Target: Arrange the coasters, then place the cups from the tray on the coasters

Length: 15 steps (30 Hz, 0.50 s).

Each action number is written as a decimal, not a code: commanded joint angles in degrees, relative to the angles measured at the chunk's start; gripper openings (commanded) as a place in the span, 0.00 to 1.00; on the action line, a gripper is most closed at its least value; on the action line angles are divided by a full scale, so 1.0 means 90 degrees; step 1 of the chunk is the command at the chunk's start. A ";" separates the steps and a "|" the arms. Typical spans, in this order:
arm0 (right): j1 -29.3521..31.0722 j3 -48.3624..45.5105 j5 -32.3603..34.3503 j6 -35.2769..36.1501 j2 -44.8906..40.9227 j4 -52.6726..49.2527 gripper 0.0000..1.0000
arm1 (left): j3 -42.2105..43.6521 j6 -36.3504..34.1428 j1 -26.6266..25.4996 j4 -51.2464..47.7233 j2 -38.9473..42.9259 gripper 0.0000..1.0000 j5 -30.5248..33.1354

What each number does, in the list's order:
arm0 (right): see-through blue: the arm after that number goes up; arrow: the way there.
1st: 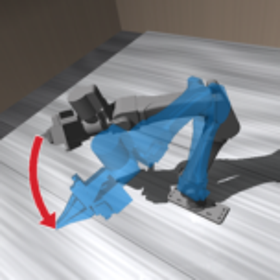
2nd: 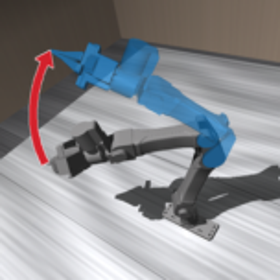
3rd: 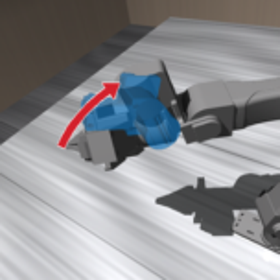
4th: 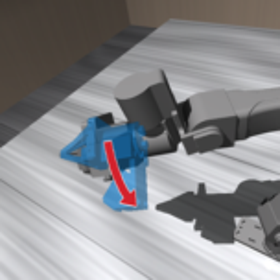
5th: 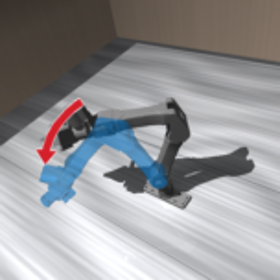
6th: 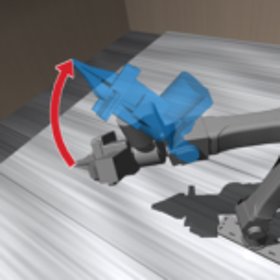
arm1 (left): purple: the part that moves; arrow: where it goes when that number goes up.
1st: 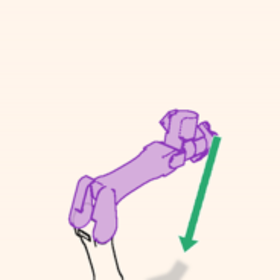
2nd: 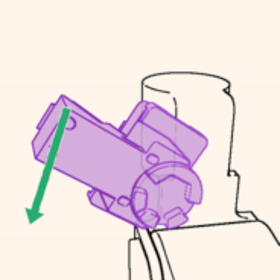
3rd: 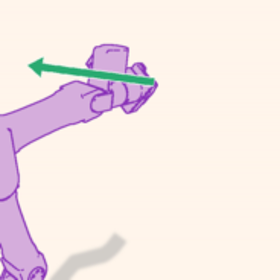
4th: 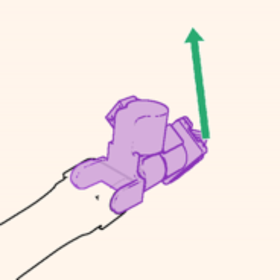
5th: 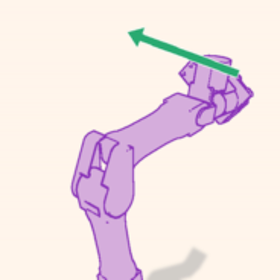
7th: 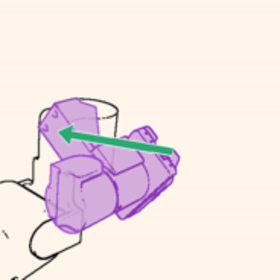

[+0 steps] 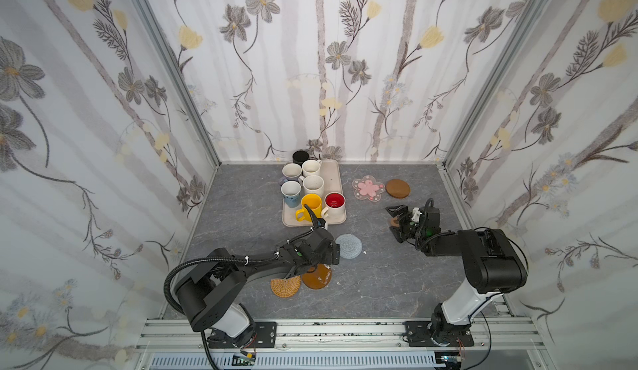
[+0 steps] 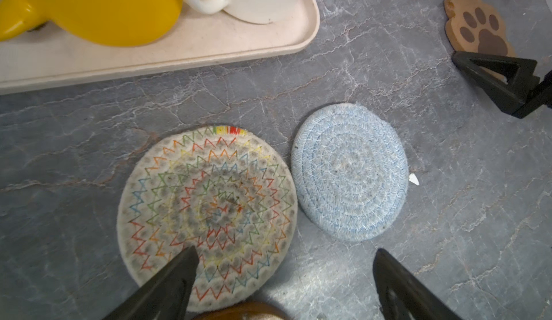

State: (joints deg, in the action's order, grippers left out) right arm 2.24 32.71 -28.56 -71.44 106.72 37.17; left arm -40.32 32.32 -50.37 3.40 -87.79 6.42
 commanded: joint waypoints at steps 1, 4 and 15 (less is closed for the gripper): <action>-0.0083 0.0173 -0.0039 0.0308 0.0073 -0.0391 0.99 | -0.0145 -0.0092 -0.0047 0.0237 -0.0136 0.88 -0.0134; -0.0037 0.0344 -0.0390 0.0477 0.0048 -0.0309 0.99 | -0.0297 -0.0199 -0.0121 0.0238 -0.0262 0.85 -0.0180; 0.0181 0.0176 -0.0677 0.1482 -0.1367 -0.0984 1.00 | -0.0907 -0.0312 -0.0424 0.0206 -0.1036 0.79 -0.0339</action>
State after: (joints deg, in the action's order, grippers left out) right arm 3.79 34.98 -33.76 -61.47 97.47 30.33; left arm -46.85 29.78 -53.67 4.34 -95.77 3.86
